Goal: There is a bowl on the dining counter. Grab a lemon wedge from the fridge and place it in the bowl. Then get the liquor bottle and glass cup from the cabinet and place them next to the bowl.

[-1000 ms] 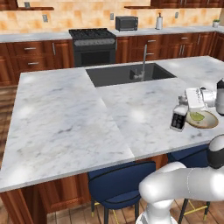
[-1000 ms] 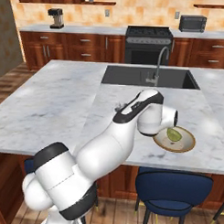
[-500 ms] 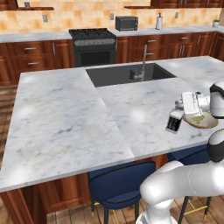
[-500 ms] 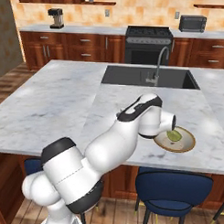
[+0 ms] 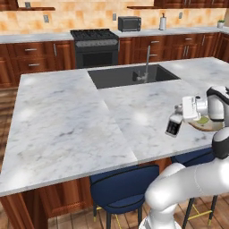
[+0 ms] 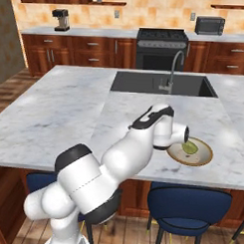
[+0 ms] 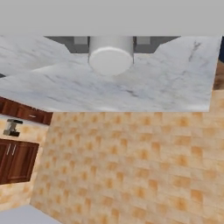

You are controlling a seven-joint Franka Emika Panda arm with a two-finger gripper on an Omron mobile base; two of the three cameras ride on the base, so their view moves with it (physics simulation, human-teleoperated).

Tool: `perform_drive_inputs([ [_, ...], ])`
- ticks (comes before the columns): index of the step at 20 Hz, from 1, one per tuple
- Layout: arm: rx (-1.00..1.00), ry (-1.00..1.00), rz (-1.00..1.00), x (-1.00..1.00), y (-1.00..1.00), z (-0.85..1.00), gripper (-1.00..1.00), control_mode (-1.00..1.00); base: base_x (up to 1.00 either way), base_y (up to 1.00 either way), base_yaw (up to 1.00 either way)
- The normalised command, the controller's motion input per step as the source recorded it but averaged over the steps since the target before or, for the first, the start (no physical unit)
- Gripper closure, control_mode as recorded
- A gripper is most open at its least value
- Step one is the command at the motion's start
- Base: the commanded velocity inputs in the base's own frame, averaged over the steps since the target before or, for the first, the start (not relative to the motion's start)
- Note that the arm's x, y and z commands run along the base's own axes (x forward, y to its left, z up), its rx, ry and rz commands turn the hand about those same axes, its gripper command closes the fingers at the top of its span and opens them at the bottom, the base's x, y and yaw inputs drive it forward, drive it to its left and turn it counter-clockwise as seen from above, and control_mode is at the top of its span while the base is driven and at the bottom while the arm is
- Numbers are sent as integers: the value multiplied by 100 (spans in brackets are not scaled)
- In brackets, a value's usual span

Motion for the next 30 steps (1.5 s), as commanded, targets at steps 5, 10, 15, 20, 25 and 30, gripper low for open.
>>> perform_drive_inputs([
  [5,0,1,0,30,-19,-26,100,-100,0,0,0],
  [10,0,0,0,27,-17,-12,100,-100,0,0,0],
  [15,0,1,0,25,-18,-33,100,-100,0,0,0],
  [20,0,4,0,34,-12,-35,100,-100,0,0,0],
  [25,-1,1,0,13,-4,-44,-100,-100,0,0,0],
  [30,0,-14,0,-70,0,0,-100,-100,0,0,0],
])
